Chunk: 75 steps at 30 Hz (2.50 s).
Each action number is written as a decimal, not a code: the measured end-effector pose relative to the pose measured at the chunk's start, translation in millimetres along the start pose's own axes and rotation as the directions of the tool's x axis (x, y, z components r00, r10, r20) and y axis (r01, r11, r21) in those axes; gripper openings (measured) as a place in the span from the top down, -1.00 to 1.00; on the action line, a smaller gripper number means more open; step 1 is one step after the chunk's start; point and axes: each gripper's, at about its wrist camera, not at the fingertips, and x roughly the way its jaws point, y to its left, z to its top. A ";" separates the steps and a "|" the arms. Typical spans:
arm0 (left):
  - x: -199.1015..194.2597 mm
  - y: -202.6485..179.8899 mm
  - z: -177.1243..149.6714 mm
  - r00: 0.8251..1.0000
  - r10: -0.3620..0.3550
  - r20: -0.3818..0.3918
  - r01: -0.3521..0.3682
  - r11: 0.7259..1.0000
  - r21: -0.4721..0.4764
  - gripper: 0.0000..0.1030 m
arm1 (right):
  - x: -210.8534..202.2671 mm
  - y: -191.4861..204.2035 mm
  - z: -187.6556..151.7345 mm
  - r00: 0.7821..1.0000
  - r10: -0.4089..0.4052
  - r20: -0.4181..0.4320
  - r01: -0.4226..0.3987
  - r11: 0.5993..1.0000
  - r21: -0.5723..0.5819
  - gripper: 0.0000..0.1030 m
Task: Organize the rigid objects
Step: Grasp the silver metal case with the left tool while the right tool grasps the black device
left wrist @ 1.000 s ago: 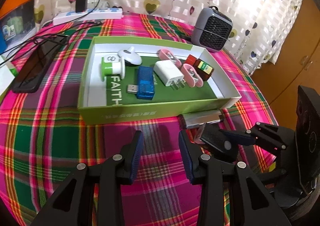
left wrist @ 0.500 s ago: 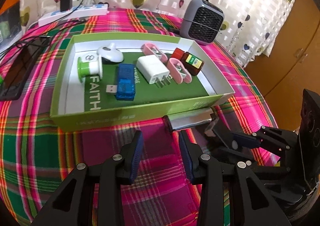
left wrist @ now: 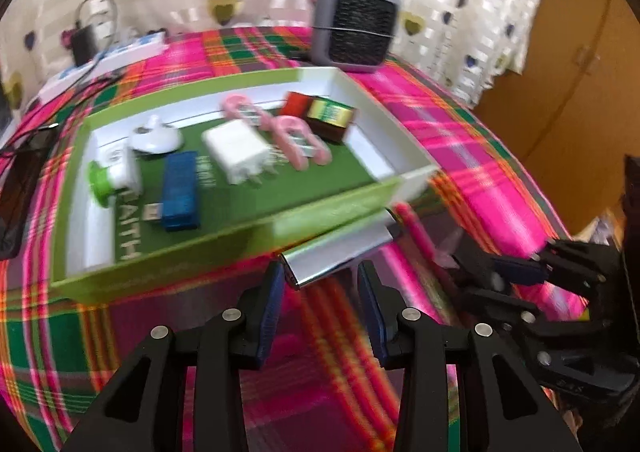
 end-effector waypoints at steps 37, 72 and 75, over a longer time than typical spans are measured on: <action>26.2 -57.8 13.4 0.999 0.037 -0.017 -0.033 0.977 0.210 0.30 | -13.0 -32.5 -13.6 1.000 -0.024 0.009 0.023 0.995 0.093 0.45; 21.3 -64.6 5.6 1.000 0.025 -0.015 -0.021 0.977 0.211 0.58 | -12.0 -28.9 -14.0 1.000 -0.027 0.003 0.026 0.997 0.075 0.45; 19.5 -64.4 3.7 1.000 0.019 -0.016 -0.016 0.978 0.206 0.58 | -12.9 -28.6 -14.5 0.999 -0.032 0.005 0.031 0.997 0.077 0.45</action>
